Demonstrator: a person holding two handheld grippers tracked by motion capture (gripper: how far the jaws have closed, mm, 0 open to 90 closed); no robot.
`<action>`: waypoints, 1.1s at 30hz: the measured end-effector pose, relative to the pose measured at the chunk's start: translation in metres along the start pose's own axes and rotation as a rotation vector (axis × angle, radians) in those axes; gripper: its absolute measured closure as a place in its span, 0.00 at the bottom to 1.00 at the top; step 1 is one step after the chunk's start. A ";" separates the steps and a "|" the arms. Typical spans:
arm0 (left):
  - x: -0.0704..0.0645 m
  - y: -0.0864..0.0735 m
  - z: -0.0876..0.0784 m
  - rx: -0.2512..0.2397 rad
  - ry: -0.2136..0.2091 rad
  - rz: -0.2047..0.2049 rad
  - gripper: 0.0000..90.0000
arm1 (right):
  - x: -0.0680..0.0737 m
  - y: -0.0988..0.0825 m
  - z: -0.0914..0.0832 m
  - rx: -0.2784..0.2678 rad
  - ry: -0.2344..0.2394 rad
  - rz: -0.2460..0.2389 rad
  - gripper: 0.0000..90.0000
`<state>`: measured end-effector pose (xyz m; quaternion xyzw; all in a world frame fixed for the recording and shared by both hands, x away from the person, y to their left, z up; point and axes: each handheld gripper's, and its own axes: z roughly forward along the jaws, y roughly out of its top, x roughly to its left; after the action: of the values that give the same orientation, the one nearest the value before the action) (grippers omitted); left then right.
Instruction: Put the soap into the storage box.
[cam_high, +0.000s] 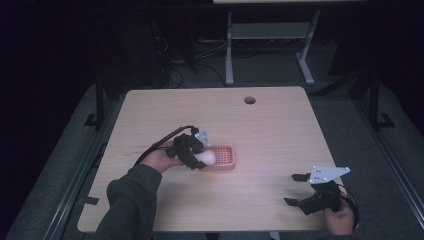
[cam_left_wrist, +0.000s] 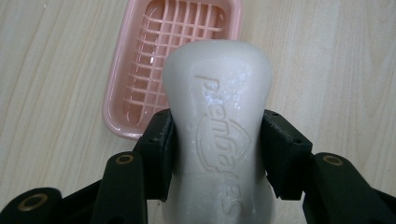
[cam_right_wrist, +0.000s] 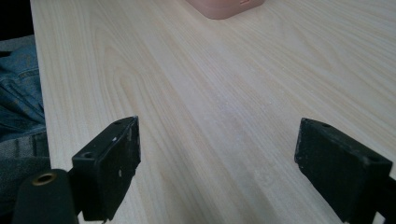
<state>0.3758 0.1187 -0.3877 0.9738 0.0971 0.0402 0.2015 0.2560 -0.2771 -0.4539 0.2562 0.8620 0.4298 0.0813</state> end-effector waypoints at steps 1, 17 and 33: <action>0.001 0.001 0.000 0.000 0.001 0.001 0.55 | 0.000 0.000 0.000 0.000 0.000 0.000 0.16; 0.011 0.015 0.006 -0.001 0.000 0.006 0.55 | 0.000 0.000 -0.001 -0.005 0.002 -0.001 0.16; 0.017 0.029 0.011 -0.006 -0.005 0.018 0.55 | -0.001 -0.001 -0.002 -0.011 0.001 0.001 0.16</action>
<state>0.3991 0.0916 -0.3858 0.9742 0.0878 0.0396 0.2042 0.2555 -0.2796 -0.4534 0.2558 0.8596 0.4347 0.0823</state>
